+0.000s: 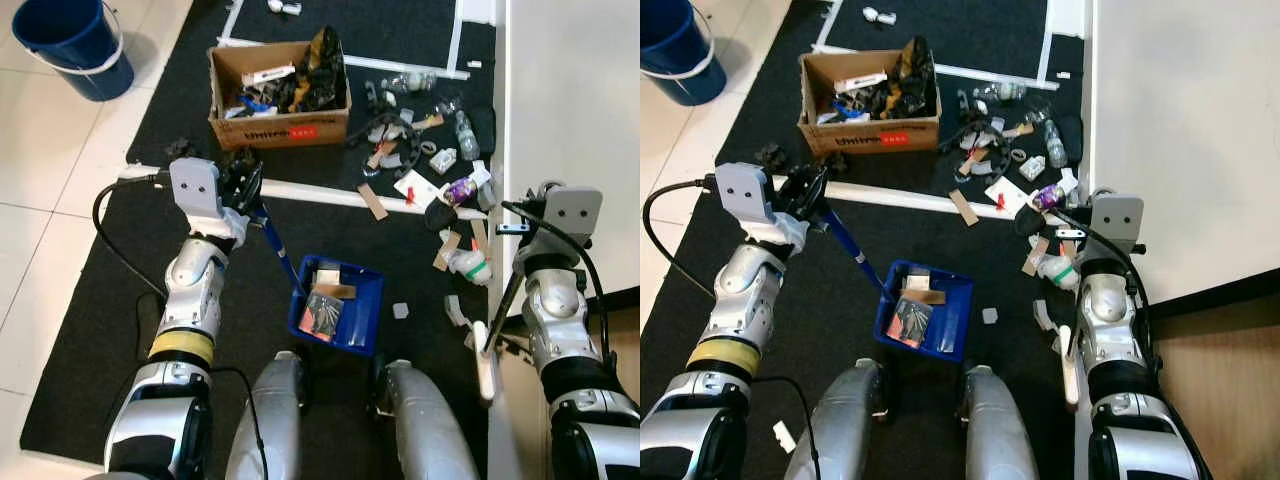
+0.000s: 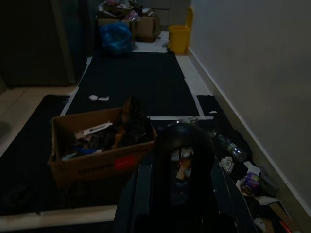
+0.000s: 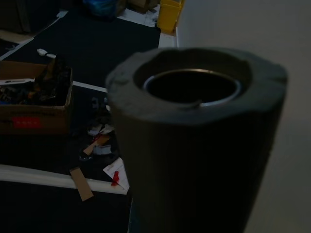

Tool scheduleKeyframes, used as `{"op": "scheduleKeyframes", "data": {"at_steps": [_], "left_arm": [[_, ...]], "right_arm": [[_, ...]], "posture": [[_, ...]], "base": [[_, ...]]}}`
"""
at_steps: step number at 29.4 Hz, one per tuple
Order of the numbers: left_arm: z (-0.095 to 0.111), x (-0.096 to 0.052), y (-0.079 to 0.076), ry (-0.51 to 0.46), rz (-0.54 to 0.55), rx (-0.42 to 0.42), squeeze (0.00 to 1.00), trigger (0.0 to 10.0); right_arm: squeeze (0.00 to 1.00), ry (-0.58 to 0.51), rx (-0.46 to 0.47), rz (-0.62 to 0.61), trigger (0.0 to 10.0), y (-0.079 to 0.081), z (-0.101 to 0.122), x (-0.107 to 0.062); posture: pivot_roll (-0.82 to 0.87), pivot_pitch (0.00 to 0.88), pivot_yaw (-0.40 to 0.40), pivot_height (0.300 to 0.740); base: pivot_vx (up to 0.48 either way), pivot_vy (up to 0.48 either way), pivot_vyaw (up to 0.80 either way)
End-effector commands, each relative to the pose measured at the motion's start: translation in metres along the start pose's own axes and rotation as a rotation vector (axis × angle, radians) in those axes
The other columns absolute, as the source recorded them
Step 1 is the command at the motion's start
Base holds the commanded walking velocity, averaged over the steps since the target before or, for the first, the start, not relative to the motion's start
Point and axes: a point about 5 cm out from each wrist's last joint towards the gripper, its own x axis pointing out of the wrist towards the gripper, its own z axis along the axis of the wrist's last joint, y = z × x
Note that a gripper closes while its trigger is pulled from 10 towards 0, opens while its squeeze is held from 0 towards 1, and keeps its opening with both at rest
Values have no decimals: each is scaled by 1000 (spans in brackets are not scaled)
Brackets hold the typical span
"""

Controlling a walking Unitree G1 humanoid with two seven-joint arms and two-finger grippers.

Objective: Sweep floor

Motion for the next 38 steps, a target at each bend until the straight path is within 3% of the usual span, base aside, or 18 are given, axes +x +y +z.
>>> {"op": "scheduleKeyframes", "data": {"at_steps": [1,6,9,12,16,24,28,32,35,38], "left_arm": [[-22,-12,-6,102,-5,-12,0,10000],[-23,-14,-8,106,-8,-9,0,10000],[-23,-13,-9,105,-9,-7,0,10000],[-22,-12,-10,103,-14,-6,0,10000],[-22,-11,-11,104,-20,-1,0,10000],[-22,-12,-11,105,-18,-1,0,10000],[-23,-11,-11,107,-12,-2,0,10000],[-23,-10,-12,105,-12,-3,0,10000],[-23,-9,-13,100,-12,-7,0,10000],[-23,-9,-13,100,-11,-7,0,10000]], "right_arm": [[0,14,27,-3,10000,2,-6,-8],[0,-47,160,-9,10000,12,3,-9],[0,-56,185,37,10000,20,6,-9],[0,-63,211,111,10000,30,9,-9],[0,-67,255,321,10000,48,16,-13],[0,-67,308,464,10000,53,22,-18],[0,-60,433,610,10000,52,33,-24],[0,-57,494,627,10000,53,38,-25],[0,-66,618,607,10000,56,45,-24],[0,-78,662,578,10000,55,46,-22]], "posture": [[64,411,1,740],[67,412,3,740],[70,407,2,740],[70,407,2,740],[67,398,0,740],[65,386,-3,740],[52,371,-4,740],[48,366,-7,740],[44,358,-10,740],[45,360,-12,740]], "base": [[0,0,0],[0,0,0],[0,0,0],[0,0,0],[0,0,0],[0,0,0],[0,0,0],[0,0,0],[0,0,0],[0,0,0]]}}
